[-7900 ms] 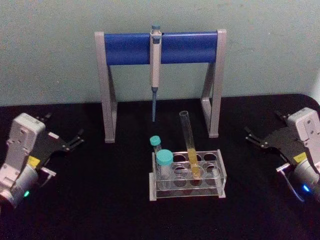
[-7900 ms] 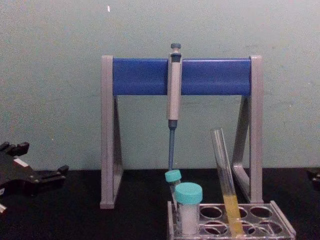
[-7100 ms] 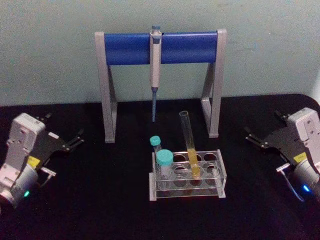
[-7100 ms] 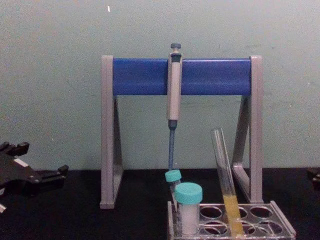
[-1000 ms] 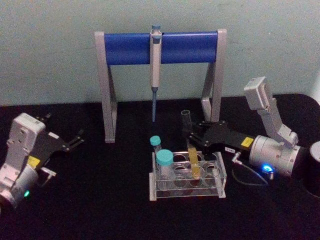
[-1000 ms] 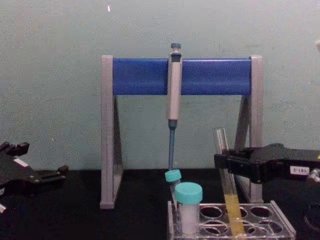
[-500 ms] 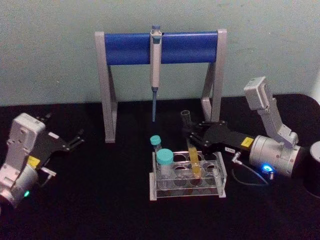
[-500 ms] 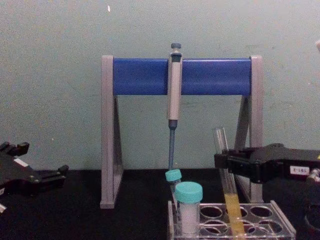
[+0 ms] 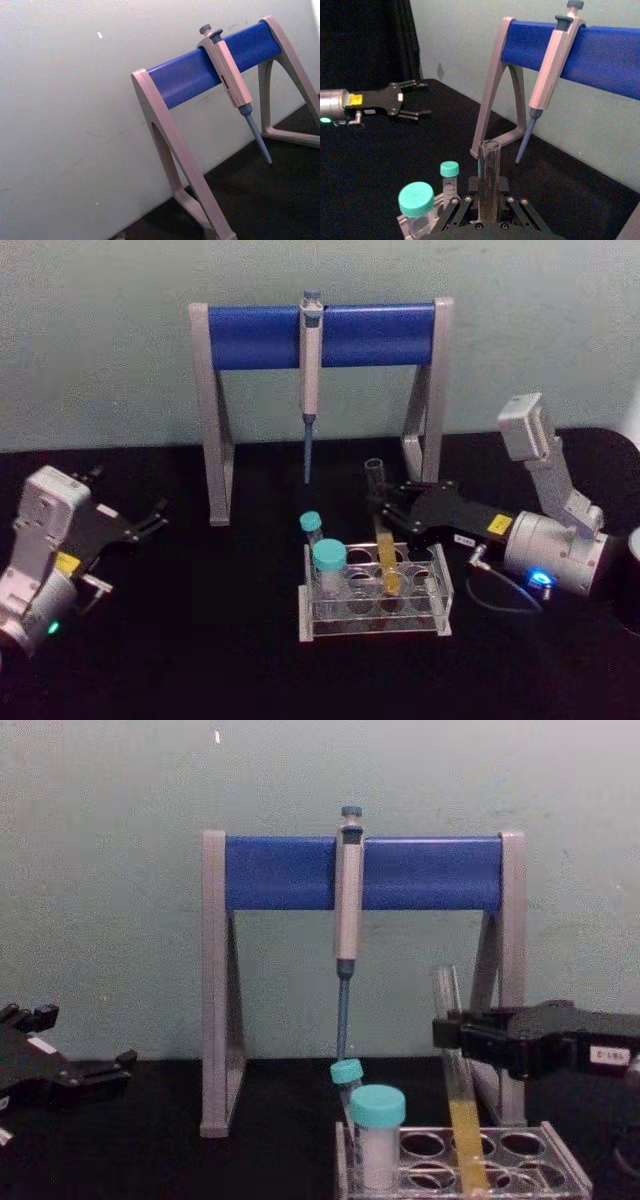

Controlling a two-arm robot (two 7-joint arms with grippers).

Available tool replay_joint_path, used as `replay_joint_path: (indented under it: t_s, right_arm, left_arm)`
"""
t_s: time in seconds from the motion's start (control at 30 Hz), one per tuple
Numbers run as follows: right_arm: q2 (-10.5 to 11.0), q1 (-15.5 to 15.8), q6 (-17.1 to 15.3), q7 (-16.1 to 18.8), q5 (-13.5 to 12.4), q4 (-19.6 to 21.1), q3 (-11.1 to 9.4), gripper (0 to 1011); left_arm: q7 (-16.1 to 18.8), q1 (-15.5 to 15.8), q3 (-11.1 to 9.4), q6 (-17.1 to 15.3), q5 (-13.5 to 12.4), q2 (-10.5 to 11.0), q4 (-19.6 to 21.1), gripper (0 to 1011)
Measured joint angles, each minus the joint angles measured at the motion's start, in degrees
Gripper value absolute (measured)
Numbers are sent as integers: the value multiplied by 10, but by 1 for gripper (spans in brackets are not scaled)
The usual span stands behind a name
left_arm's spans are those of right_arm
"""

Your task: Pick up the test tube from the test tube rack, shake it, then place it back into the test tube rack.

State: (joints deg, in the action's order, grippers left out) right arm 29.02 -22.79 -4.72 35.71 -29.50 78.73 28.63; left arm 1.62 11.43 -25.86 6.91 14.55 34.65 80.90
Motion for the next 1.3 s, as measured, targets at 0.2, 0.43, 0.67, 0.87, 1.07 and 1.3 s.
replay_joint_path:
  t_s: [0.2, 0.43, 0.67, 0.87, 1.07, 1.3]
  right_arm:
    - [7, 9, 9, 8, -18, 10, -7, 218]
    - [16, 20, 30, 10, -37, 33, -21, 218]
    - [22, 31, 50, 8, -53, 60, -35, 218]
    - [25, 41, 61, -3, -63, 81, -47, 218]
    - [23, 50, 66, -36, -63, 93, -63, 218]
    - [14, 53, 67, -67, -42, 90, -71, 218]
  left_arm:
    - [0, 0, 0, 0, 0, 0, 0, 1002]
    - [0, 0, 0, 0, 0, 0, 0, 1001]
    - [0, 0, 0, 0, 0, 0, 0, 1001]
    - [0, 0, 0, 0, 0, 0, 0, 1001]
    - [0, 0, 0, 0, 0, 0, 0, 1001]
    - [0, 0, 0, 0, 0, 0, 0, 1001]
